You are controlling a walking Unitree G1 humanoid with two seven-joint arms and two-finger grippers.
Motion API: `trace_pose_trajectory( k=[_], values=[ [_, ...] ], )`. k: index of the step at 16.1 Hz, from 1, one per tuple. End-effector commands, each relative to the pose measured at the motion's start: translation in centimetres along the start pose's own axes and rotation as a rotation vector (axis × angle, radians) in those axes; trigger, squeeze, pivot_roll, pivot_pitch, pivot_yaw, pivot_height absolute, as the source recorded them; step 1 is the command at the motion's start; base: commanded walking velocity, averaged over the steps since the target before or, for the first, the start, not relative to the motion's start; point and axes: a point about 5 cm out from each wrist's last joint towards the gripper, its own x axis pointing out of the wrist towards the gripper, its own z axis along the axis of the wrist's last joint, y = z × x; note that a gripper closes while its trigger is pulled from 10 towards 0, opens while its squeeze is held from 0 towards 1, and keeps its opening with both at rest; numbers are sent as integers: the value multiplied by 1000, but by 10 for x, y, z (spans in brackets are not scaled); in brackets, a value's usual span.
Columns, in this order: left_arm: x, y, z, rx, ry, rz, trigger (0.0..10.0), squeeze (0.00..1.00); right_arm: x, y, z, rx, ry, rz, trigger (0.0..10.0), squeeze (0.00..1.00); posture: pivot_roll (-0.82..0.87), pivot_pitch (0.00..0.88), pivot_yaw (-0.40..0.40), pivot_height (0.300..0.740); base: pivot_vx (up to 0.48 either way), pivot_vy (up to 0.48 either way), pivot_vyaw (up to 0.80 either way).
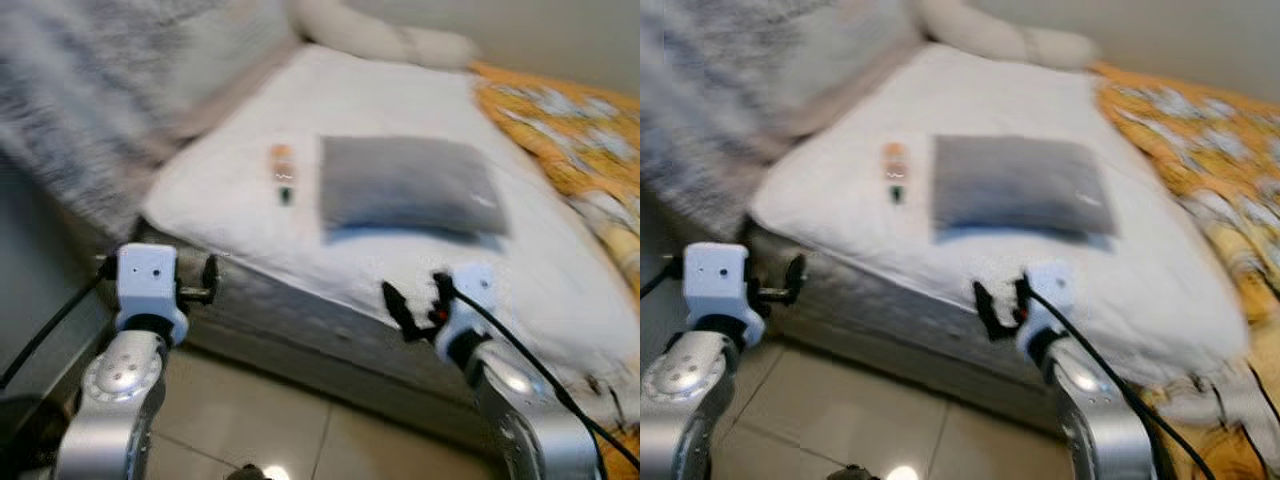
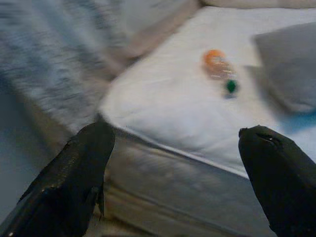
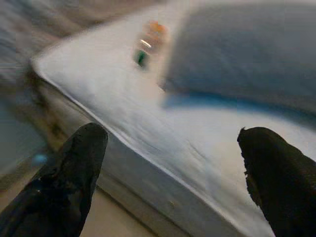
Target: Clean up the room
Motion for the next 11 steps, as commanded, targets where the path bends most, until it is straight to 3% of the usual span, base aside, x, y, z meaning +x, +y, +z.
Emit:
trace_pose_trajectory(
  k=[1,10,11],
  values=[
    [3,-6,6,2,-19,-26,10000,1000,-3,-6,-1,-18,14,-26,10000,0,5,0,-50,740,330,0,800],
    [6,-5,8,24,-22,-35,10000,1000,1,-7,0,-32,15,-36,10000,0,9,0,-48,740,325,0,800],
    [6,-5,8,25,-22,-35,10000,1000,1,-8,1,-17,13,-49,10000,0,7,0,-46,740,319,0,0]
  ],
)
